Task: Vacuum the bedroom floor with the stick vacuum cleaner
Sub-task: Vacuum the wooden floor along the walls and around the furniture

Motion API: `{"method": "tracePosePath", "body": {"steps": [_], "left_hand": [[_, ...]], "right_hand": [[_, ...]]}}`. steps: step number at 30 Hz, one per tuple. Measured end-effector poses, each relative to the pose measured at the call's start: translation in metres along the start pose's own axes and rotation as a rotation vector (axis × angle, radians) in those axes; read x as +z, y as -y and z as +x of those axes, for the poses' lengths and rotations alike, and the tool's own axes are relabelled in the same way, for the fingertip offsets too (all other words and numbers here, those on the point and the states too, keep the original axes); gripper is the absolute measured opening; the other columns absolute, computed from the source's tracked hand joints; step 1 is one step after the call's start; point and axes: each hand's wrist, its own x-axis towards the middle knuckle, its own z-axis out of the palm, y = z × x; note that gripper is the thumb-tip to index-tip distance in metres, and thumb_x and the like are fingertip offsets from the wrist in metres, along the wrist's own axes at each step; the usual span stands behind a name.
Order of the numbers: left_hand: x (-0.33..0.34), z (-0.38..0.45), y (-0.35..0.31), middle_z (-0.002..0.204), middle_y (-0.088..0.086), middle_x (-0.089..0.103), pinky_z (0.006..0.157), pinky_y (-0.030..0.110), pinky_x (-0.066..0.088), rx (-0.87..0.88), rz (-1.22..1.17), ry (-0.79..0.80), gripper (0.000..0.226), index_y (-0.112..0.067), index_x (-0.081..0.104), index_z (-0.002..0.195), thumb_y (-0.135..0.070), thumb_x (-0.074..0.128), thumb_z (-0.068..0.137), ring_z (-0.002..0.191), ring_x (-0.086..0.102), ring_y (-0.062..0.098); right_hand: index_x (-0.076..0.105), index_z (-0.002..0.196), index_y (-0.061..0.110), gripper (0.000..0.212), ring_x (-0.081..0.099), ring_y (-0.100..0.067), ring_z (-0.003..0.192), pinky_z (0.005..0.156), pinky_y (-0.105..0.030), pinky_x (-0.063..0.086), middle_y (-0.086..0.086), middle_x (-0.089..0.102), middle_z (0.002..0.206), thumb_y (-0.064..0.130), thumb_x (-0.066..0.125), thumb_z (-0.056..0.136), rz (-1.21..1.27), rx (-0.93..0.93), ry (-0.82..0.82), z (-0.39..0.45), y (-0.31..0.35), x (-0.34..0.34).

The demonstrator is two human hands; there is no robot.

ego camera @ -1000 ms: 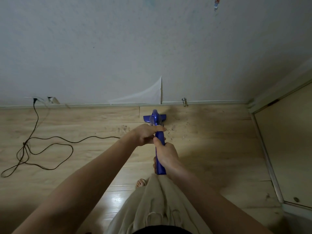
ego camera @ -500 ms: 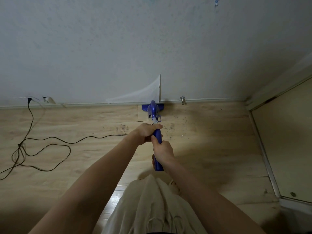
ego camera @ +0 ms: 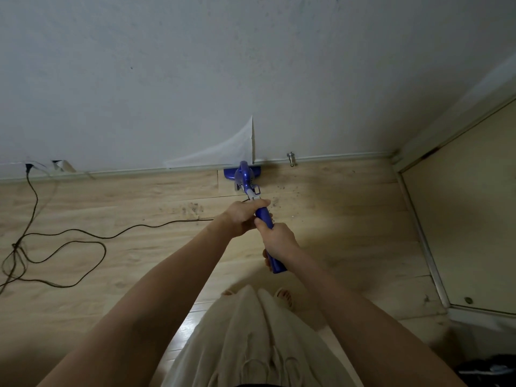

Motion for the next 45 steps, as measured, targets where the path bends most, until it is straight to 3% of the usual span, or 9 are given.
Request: {"method": "tracePosePath", "body": {"steps": [4,11,16,19,24,32,36,40,45], "left_hand": [[0.033,-0.006,0.005,0.086,0.016,0.062,0.064,0.031,0.058,0.043,-0.051,0.004,0.011,-0.003,0.055,0.088,-0.007,0.066,0.087,0.076,0.064,0.023],[0.065,-0.023,0.031,0.100,0.022,0.064,0.084,0.041,0.056,-0.015,0.073,0.051,0.015,-0.004,0.057,0.090,-0.008,0.070,0.084,0.093,0.065,0.030],[0.047,-0.027,0.012,0.086,0.018,0.066,0.062,0.027,0.060,-0.048,0.149,0.109,0.015,-0.001,0.055,0.093,-0.007,0.066,0.087,0.074,0.067,0.023],[0.037,-0.020,-0.002,0.091,0.018,0.065,0.058,0.026,0.059,-0.050,0.151,0.085,0.026,0.000,0.054,0.106,-0.011,0.067,0.087,0.078,0.067,0.021],[0.041,-0.007,-0.008,0.089,0.015,0.061,0.051,0.024,0.056,-0.030,0.076,0.030,0.036,0.003,0.051,0.116,-0.012,0.067,0.087,0.075,0.064,0.021],[0.039,0.004,-0.025,0.091,0.015,0.066,0.056,0.024,0.058,-0.103,0.144,0.129,0.037,-0.003,0.052,0.118,-0.017,0.068,0.087,0.075,0.068,0.018],[0.041,0.012,-0.031,0.094,0.016,0.064,0.058,0.025,0.059,-0.077,0.127,0.102,0.028,-0.004,0.053,0.107,-0.017,0.067,0.087,0.078,0.066,0.020],[0.044,0.025,-0.035,0.094,0.016,0.063,0.065,0.029,0.056,-0.073,0.104,0.065,0.037,0.000,0.050,0.115,-0.016,0.068,0.087,0.080,0.065,0.021],[0.056,0.033,-0.045,0.088,0.016,0.062,0.065,0.030,0.056,-0.007,0.069,0.068,0.021,-0.004,0.050,0.097,-0.015,0.066,0.089,0.077,0.064,0.022]], "right_hand": [[0.051,0.095,0.007,0.043,0.053,-0.015,0.047,0.044,-0.025,0.044,-0.005,0.057,0.071,0.050,0.043,0.098,-0.122,-0.049,-0.095,-0.016,-0.009,-0.035],[0.053,0.092,0.009,0.040,0.054,-0.015,0.050,0.046,-0.026,0.045,-0.006,0.057,0.070,0.048,0.045,0.098,-0.012,-0.012,-0.113,-0.063,-0.043,-0.054],[0.056,0.100,0.004,0.043,0.055,-0.016,0.056,0.052,-0.025,0.047,-0.007,0.057,0.075,0.046,0.045,0.098,0.097,-0.031,-0.112,-0.051,-0.034,-0.030],[0.051,0.105,0.005,0.039,0.054,-0.013,0.051,0.042,-0.020,0.044,-0.007,0.057,0.076,0.043,0.044,0.100,0.153,-0.033,-0.087,-0.039,-0.015,-0.024],[0.047,0.102,0.010,0.039,0.054,-0.014,0.055,0.053,-0.026,0.050,-0.006,0.056,0.078,0.048,0.040,0.100,0.065,-0.006,-0.083,-0.018,-0.005,-0.026],[0.046,0.117,0.009,0.040,0.053,-0.013,0.056,0.043,-0.023,0.044,-0.007,0.055,0.079,0.044,0.044,0.100,0.147,0.039,-0.020,-0.025,0.009,-0.046],[0.045,0.110,0.010,0.036,0.053,-0.015,0.054,0.046,-0.025,0.045,-0.007,0.055,0.076,0.045,0.043,0.100,0.110,0.013,-0.028,-0.011,0.016,-0.047],[0.046,0.103,0.011,0.038,0.052,-0.015,0.051,0.046,-0.027,0.047,-0.005,0.053,0.074,0.048,0.042,0.099,0.043,0.007,-0.038,0.003,0.020,-0.049],[0.046,0.108,0.009,0.037,0.052,-0.015,0.052,0.042,-0.024,0.043,-0.005,0.053,0.074,0.045,0.043,0.100,-0.003,-0.013,-0.042,0.009,0.030,-0.070]]}}
